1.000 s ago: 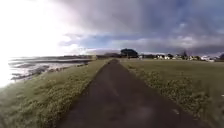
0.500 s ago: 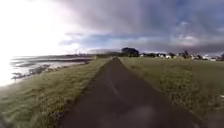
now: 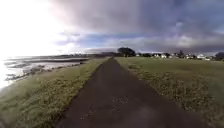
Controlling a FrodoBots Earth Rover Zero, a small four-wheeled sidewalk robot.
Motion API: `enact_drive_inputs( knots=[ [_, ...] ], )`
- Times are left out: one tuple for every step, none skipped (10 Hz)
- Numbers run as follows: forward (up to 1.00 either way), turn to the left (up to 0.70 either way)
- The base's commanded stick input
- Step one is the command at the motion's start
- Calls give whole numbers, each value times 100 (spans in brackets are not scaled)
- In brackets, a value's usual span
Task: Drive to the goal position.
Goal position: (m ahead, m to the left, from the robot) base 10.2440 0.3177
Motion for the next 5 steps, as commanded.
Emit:
enact_drive_inputs(
  knots=[
    [70,0],
    [70,0],
    [70,0],
    [70,0],
    [70,0]
  ],
)
